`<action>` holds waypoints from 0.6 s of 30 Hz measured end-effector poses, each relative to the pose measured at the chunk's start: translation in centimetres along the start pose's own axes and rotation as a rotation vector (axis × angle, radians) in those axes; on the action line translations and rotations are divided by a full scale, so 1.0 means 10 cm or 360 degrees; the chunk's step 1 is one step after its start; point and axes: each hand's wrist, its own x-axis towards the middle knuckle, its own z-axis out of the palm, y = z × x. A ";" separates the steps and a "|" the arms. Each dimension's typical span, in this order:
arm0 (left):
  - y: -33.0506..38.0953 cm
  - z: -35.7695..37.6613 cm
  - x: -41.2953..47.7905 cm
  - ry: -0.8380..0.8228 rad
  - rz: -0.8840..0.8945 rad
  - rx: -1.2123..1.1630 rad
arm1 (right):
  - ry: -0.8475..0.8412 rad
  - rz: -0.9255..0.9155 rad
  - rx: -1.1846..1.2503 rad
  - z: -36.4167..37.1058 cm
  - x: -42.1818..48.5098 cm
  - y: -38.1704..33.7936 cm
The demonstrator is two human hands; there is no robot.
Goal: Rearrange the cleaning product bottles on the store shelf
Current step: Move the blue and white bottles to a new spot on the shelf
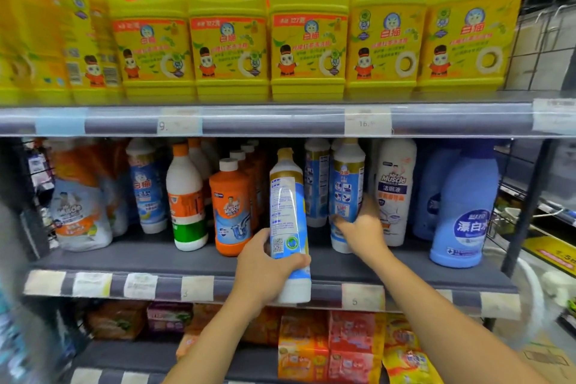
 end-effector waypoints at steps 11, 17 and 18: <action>-0.06 0.06 0.15 -0.0061 -0.0004 0.0000 | 0.0044 -0.0009 -0.0003 0.05 0.06 0.03; -0.01 0.13 0.36 -0.0113 -0.0038 -0.0045 | -0.0030 0.0141 -0.0082 -0.01 0.02 -0.04; 0.00 0.15 0.42 -0.0123 -0.0057 -0.0084 | -0.0098 0.0190 -0.0198 -0.05 -0.02 -0.04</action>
